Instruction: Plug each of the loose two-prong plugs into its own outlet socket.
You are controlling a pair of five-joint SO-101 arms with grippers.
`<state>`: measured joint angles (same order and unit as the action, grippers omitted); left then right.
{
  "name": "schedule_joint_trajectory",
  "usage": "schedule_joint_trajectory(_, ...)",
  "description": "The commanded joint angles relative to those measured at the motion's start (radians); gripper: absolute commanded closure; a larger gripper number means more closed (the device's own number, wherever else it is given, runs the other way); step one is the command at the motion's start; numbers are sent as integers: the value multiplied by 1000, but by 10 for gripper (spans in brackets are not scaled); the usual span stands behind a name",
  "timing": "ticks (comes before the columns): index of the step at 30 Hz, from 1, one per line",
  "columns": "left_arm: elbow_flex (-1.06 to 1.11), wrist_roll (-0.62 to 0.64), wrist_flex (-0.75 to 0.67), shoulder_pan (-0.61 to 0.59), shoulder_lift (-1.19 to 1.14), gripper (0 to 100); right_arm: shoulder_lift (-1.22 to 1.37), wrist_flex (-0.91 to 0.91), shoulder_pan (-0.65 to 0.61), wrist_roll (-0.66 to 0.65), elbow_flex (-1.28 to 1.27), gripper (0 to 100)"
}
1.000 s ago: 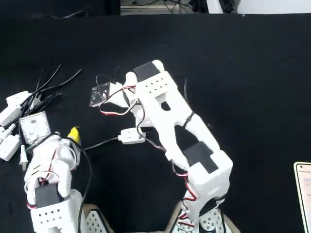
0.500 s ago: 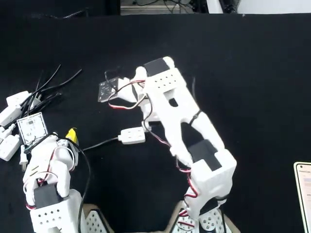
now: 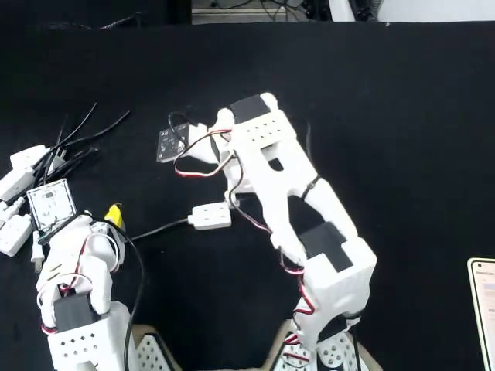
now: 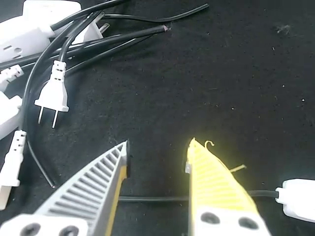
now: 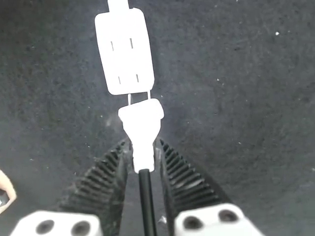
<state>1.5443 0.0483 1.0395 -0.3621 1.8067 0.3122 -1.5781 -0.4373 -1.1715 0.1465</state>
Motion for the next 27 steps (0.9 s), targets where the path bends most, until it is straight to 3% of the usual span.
schedule_joint_trajectory(1,-68,-5,2,-8,5,798,-13,17,-29,15,-2,988)
schedule_joint_trajectory(27,-70,-5,0,-8,5,797,-15,31,-80,106,-35,988)
